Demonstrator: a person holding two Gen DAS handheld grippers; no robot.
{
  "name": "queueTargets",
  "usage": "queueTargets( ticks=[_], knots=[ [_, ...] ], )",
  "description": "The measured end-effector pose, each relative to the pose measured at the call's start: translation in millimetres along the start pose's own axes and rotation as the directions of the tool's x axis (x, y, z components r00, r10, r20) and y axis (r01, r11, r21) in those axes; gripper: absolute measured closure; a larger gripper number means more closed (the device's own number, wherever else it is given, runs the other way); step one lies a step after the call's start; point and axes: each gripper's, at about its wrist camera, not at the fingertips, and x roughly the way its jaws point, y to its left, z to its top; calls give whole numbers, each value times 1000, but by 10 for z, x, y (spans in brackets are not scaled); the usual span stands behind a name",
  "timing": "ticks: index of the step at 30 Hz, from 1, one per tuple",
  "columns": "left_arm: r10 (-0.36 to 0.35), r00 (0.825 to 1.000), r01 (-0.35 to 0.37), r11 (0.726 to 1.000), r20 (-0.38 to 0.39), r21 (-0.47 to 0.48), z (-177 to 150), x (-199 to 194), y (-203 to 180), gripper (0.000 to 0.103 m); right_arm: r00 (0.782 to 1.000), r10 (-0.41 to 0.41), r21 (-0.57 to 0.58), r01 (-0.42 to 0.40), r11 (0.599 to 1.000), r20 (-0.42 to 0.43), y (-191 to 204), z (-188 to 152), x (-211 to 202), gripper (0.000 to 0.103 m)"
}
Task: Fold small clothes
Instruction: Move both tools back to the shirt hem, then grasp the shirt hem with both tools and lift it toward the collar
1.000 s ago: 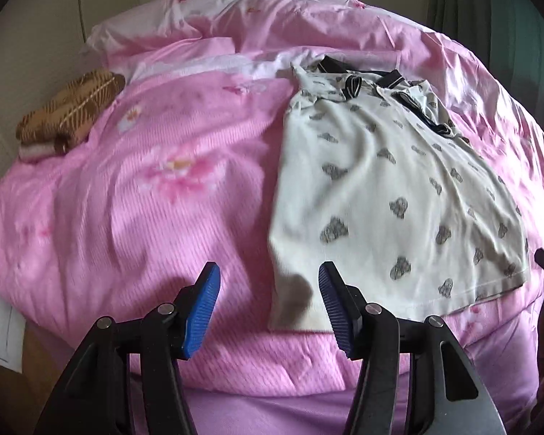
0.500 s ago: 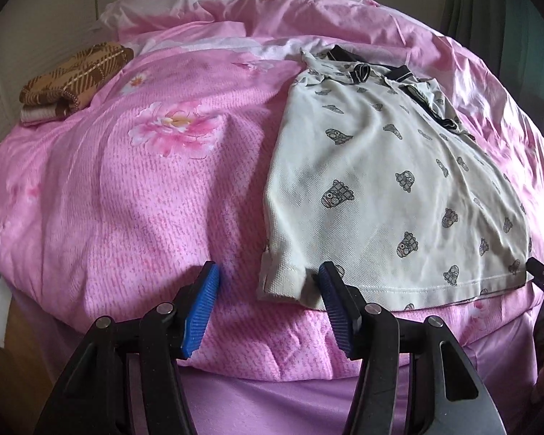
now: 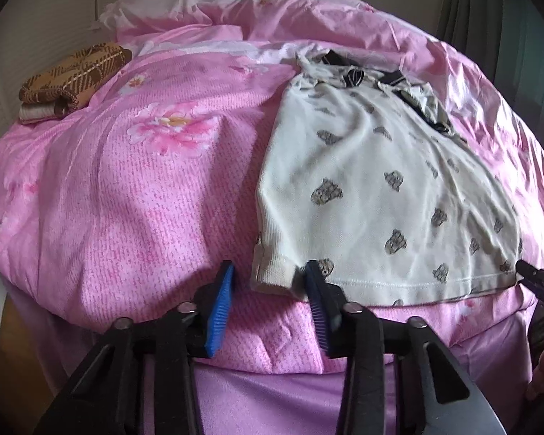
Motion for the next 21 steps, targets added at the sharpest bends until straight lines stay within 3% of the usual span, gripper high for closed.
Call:
queueTargets(
  ticks=[2,6,10,14,21],
  knots=[
    [-15,1000,15,1000,-2,0,8,7,-6,79,1000,3,-12,-3,1000,-3,24,-6,4,65],
    [-26,1000,26,1000,-12,-3,9,21,-20,89,1000,15,6,-15,1000,-23,-12,-1,43,88],
    [-10,1000,10,1000,-1,7,35,-29,-48,94,1000,20,8,-20,1000,-2,-13,8,-7,93],
    [1,999,-2,1000,43,6,145,-153,-36,95,997,18,-3,-18,1000,75,34,93,-228,94],
    [-38,983,39,999,181,-5,784,-433,-111,95,966,90,-63,-77,995,241,349,663,-671,95]
  ],
)
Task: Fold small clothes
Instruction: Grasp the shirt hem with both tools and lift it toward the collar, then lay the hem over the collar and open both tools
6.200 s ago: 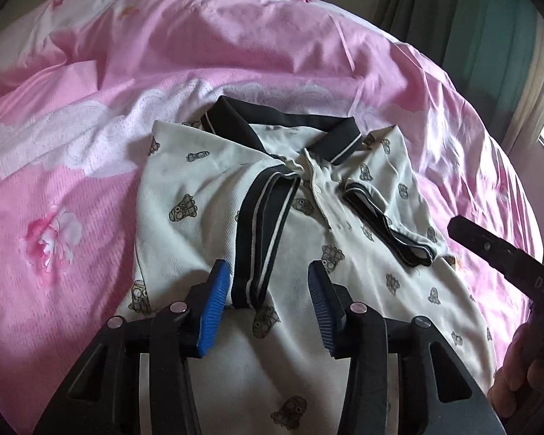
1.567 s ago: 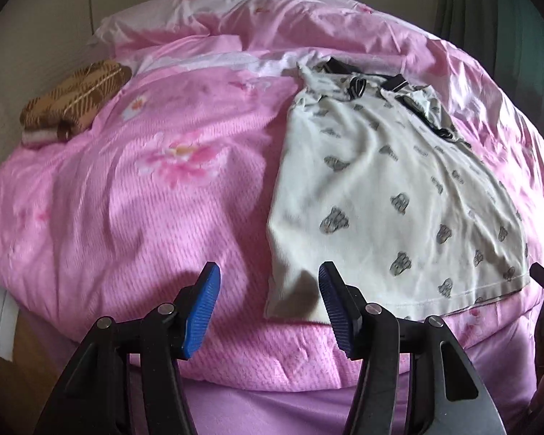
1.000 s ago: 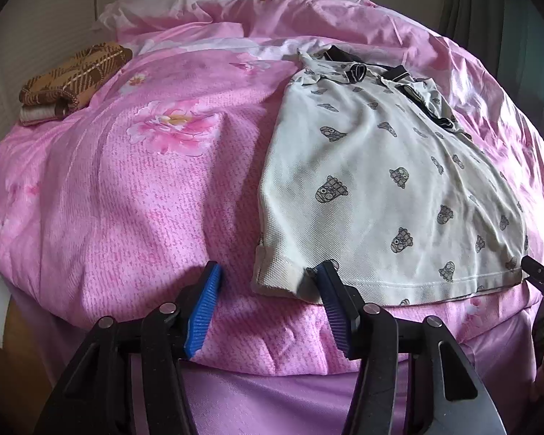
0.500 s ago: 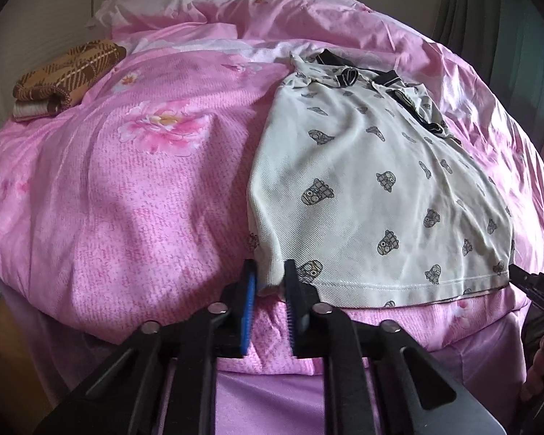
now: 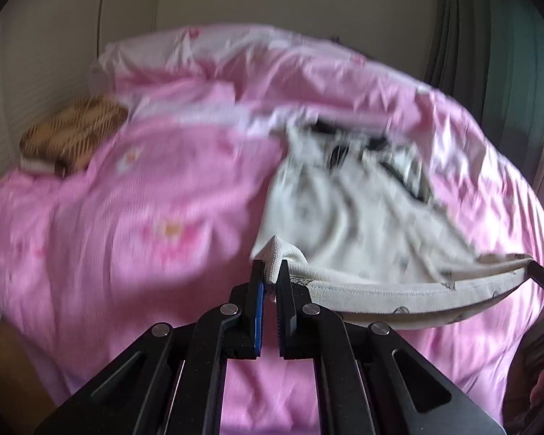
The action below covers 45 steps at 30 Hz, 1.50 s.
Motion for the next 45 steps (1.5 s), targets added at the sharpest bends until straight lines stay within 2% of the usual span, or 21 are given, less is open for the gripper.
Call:
queueTargets(
  ticks=[3,8,13,17,20,25,32,35,39,40,41,42,43,44,45],
  knots=[
    [-27,998,28,999,51,-19,396,80,-74,95,999,23,-9,-23,1000,44,112,325,83,94],
    [-37,991,43,998,129,-46,1089,417,-153,95,997,37,7,-38,999,70,227,890,535,94],
    [-47,990,62,992,134,-110,1666,990,-112,95,999,24,40,-25,999,42,349,1418,1230,95],
    [-23,995,35,992,100,-123,2027,1701,-115,95,1000,20,80,-19,997,-2,367,1695,1894,94],
    [-18,999,23,992,45,-126,2134,2204,-111,95,999,-5,78,7,997,-32,363,1801,2340,94],
    [-12,999,7,994,-42,-113,2120,2878,-141,95,996,-45,63,51,997,-83,285,1834,2916,94],
    [2,995,-9,997,-97,-71,2056,3330,-192,94,991,-88,33,92,995,-102,184,1772,3308,94],
    [17,993,-23,998,-118,-52,2055,3449,-200,88,988,-115,13,117,993,-100,178,1742,3404,94],
    [21,992,-23,1000,-125,-16,2085,3392,-225,85,987,-123,-8,122,992,-102,223,1720,3398,91],
    [22,993,-22,1000,-117,-3,2091,3322,-240,79,987,-126,-22,125,992,-99,264,1715,3348,88],
    [28,994,-26,1000,-110,14,2094,3238,-260,72,987,-133,-36,130,991,-86,301,1704,3277,79],
    [36,994,-33,999,-100,26,2093,3148,-286,57,989,-133,-48,130,990,-65,338,1689,3195,71],
    [40,996,-37,998,-86,41,2081,3031,-308,43,991,-127,-72,125,989,-26,410,1662,3057,68],
    [40,997,-36,998,-65,53,2066,2881,-343,40,992,-123,-95,122,988,-4,469,1638,2974,64],
    [41,998,-38,997,-48,61,2039,2780,-373,40,993,-113,-126,115,985,21,542,1597,2878,64]
  ],
)
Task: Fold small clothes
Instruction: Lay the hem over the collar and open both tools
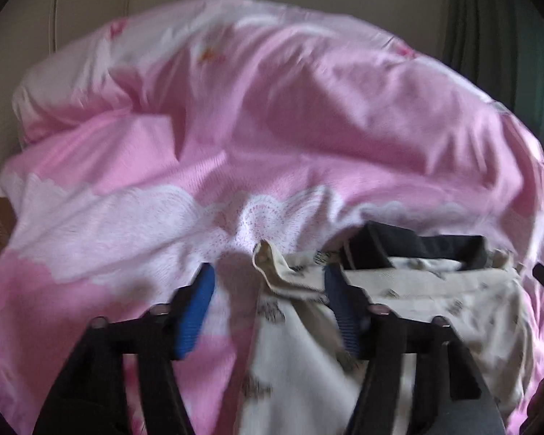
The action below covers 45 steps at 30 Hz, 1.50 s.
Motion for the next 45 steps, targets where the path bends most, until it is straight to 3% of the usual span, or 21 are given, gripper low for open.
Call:
queueTargets(
  ticks=[2,7,12,14,16,24,31,34,38,45],
  knots=[
    [-20,1000,19,999,13,29,-70,-146,-90,40,998,56,-88,-54,995,24,216,-49,-111,64],
    [-110,994,112,985,-25,134,-151,-136,-380,40,966,231,-227,-253,940,-119,761,-154,75,64],
    [-157,986,159,987,-58,37,-273,-69,-309,40,913,292,-215,-357,909,-284,1019,-364,390,65],
    [-140,988,143,988,-64,50,-288,-43,-283,40,892,291,-204,-374,905,-345,1040,-461,510,65],
    [-111,992,114,992,-55,51,-271,-32,-241,40,892,279,-212,-367,906,-356,1050,-518,562,65],
    [-146,987,147,989,-62,11,-206,-12,-153,39,902,276,-173,-346,922,-332,1082,-299,839,65],
    [-141,989,140,990,-54,-17,-174,11,-74,38,955,243,-228,-279,933,-172,1115,63,879,65],
    [-139,989,139,990,-51,-16,-169,4,-73,38,961,213,-215,-248,945,-175,1035,194,940,65],
    [-136,990,135,991,-48,-19,-163,3,-58,38,958,226,-209,-261,942,-177,968,183,808,65],
    [-99,994,98,995,-47,-18,-162,23,-6,38,928,245,-306,-328,893,-281,1222,-309,579,65]
  ],
)
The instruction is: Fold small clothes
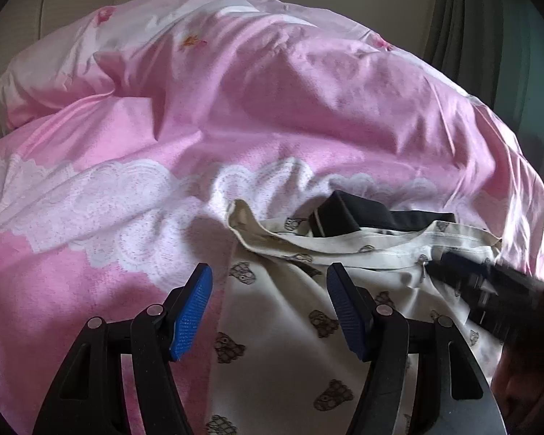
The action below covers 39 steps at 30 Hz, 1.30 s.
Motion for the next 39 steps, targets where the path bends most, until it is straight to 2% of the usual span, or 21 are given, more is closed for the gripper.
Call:
queueTargets(
  ticks=[3,7,12,15,20,22,25,29,35,37,39],
  knots=[
    [8,1000,-8,1000,3,-12,5,11,60,38,998,-31,-35,29,999,-48,118,-65,154,65],
    [24,1000,-24,999,1,-30,10,35,136,38,997,-45,11,46,999,-66,41,22,308,65],
    [45,999,-45,998,14,-37,21,18,179,38,993,-116,-13,116,993,-13,49,237,379,65],
    [61,998,-60,998,27,-29,29,-1,179,36,992,-127,2,127,992,10,37,319,382,65],
    [55,998,-53,998,32,-46,25,24,221,36,980,-144,23,143,990,137,-15,303,76,65],
    [48,999,-47,998,23,-45,17,49,220,36,983,-142,32,139,990,114,-77,289,45,65],
    [44,999,-43,998,25,-40,18,51,206,36,996,-73,52,70,996,56,-112,219,25,65],
    [38,999,-37,998,29,-53,24,30,230,36,997,-67,11,67,998,-25,34,128,171,65],
    [37,999,-35,997,30,-68,32,14,276,36,993,-115,-33,114,993,-36,173,224,397,65],
    [33,999,-30,997,27,-74,30,19,285,36,990,-142,-57,141,988,-18,172,308,480,65],
    [32,999,-30,997,25,-72,29,18,281,36,992,-125,-44,125,991,16,126,418,530,65]
  ],
)
